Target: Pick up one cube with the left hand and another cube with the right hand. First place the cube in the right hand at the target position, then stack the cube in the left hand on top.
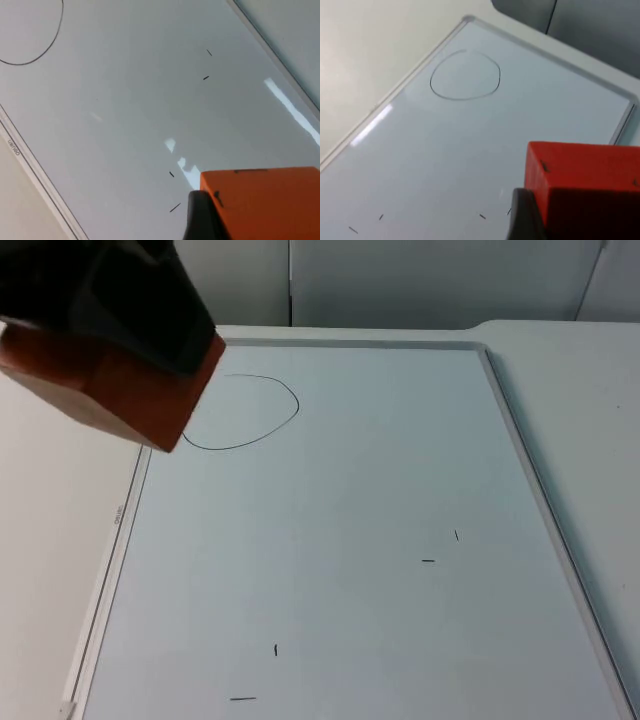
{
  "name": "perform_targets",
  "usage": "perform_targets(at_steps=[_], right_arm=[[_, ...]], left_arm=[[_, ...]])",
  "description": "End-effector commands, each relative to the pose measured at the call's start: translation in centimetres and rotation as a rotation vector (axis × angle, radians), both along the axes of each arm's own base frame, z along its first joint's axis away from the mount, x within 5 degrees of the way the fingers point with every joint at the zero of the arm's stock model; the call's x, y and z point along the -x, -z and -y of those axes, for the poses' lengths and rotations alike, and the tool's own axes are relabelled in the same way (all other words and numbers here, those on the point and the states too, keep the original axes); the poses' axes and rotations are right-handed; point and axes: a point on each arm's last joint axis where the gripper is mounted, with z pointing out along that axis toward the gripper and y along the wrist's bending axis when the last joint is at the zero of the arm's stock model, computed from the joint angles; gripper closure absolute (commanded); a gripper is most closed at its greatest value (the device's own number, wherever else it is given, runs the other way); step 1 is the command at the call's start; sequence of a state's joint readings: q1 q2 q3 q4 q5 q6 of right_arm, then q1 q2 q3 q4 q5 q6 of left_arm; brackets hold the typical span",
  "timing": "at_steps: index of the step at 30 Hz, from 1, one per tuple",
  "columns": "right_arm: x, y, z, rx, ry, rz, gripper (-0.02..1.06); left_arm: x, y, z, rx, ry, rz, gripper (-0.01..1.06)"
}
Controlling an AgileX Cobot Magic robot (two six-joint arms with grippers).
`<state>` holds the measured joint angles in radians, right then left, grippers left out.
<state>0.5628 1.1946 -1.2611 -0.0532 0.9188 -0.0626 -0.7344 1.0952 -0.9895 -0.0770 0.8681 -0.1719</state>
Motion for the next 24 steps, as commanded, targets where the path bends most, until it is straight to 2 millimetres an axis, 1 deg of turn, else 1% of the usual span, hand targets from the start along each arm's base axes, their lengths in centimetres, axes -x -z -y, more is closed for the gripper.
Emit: perform_targets(at_steps=[1, 2, 3, 5, 7, 8, 9, 10, 11, 12, 13, 14, 15, 16, 17, 18, 19, 20, 22, 24], right_arm=[[-1.6, 1.3, -1.1, 0.028, -0.009, -0.044, 1.05], [-2.4, 1.8, -1.6, 0.041, -0.009, -0.066, 1.05], [-2.4, 1.8, -1.6, 0.041, -0.009, -0.066, 1.05], [-5.4, 3.7, -3.8, 0.085, -0.038, -0.143, 1.05], [-7.8, 4.3, -5.8, 0.094, -0.081, -0.189, 1.05], [-7.8, 4.3, -5.8, 0.094, -0.081, -0.189, 1.05], [-9.3, 4.7, -6.7, 0.105, -0.087, -0.204, 1.05], [-10.7, 5.6, -7.7, 0.123, -0.089, -0.231, 1.05], [-12.0, 5.7, -8.5, 0.127, -0.089, -0.239, 1.05], [-12.0, 5.7, -8.5, 0.127, -0.089, -0.239, 1.05], [-14.2, 6.8, -9.9, 0.149, -0.098, -0.265, 1.05], [-15.5, 8.1, -10.7, 0.172, -0.101, -0.302, 1.05], [-16.6, 8.5, -11.5, 0.18, -0.111, -0.314, 1.05], [-17.8, 9.6, -12.3, 0.186, -0.117, -0.336, 1.05], [-17.8, 9.6, -12.3, 0.186, -0.117, -0.336, 1.05], [-18.9, 10.7, -13.2, 0.185, -0.132, -0.352, 1.05], [-20.5, 12.2, -14.2, 0.179, -0.136, -0.348, 1.05], [-20.5, 12.2, -14.2, 0.179, -0.136, -0.348, 1.05], [-22.3, 14.5, -15.6, 0.175, -0.14, -0.336, 1.05], [-23.2, 16.6, -16.9, 0.193, -0.153, -0.326, 1.05]], left_arm=[[0.4, -0.3, -0.2, 0.002, 0.01, 0.011, 1.0], [0.5, -0.3, -0.3, 0.002, 0.011, 0.011, 1.0], [0.5, -0.3, -0.3, 0.002, 0.011, 0.011, 1.0], [0.4, -0.2, -0.2, -0.005, 0.011, 0.003, 1.0], [0.4, -0.2, -0.2, -0.008, 0.011, 0.004, 1.0], [0.4, -0.2, -0.2, -0.008, 0.011, 0.004, 1.0], [0.4, -0.2, -0.2, -0.006, 0.011, 0.005, 1.0], [0.4, -0.2, -0.2, -0.006, 0.011, 0.005, 1.0], [0.4, -0.2, -0.2, -0.006, 0.011, 0.005, 1.0], [0.4, -0.2, -0.2, -0.006, 0.011, 0.005, 1.0], [0.4, -0.2, -0.2, -0.006, 0.011, 0.005, 1.0], [0.4, -0.2, -0.2, -0.006, 0.011, 0.005, 1.0], [0.4, -0.2, -0.2, -0.006, 0.011, 0.005, 1.0], [0.4, -0.2, -0.2, -0.006, 0.011, 0.005, 1.0], [0.4, -0.2, -0.2, -0.006, 0.011, 0.005, 1.0], [0.4, -0.2, -0.2, -0.006, 0.011, 0.005, 1.0], [0.4, -0.2, -0.2, -0.006, 0.011, 0.005, 1.0], [0.4, -0.2, -0.2, -0.006, 0.011, 0.005, 1.0], [0.4, -0.2, -0.2, -0.006, 0.011, 0.005, 1.0], [0.4, -0.2, -0.2, -0.006, 0.011, 0.005, 1.0]])
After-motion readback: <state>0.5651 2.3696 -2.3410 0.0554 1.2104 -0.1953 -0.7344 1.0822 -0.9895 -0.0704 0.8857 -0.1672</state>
